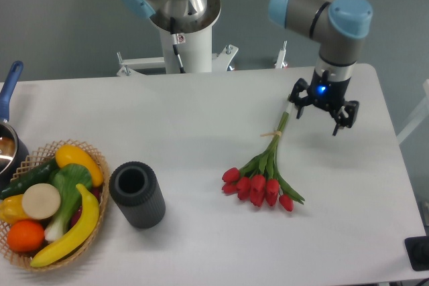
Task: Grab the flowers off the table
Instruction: 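Lower the gripper onto the tulip stems just above the flower heads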
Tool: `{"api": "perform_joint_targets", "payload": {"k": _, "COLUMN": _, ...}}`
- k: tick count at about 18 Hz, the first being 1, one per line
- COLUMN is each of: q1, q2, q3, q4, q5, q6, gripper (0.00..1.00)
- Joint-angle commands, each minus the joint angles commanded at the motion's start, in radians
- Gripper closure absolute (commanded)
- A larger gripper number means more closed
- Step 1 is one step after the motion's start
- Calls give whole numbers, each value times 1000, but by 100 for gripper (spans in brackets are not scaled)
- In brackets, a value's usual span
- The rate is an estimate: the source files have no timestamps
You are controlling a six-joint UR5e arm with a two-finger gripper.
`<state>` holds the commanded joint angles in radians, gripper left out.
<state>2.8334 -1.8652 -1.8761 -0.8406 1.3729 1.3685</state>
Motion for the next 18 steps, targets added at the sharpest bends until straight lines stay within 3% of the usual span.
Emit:
{"api": "perform_joint_targets", "payload": {"k": 4, "q1": -61, "q2": -17, "q3": -3, "q4": 0, "q5": 0, "q6": -101, "gripper": 0}}
{"api": "perform_joint_targets", "payload": {"k": 18, "q1": -126, "q2": -114, "q3": -2, "q4": 32, "q5": 0, "q6": -220, "gripper": 0}}
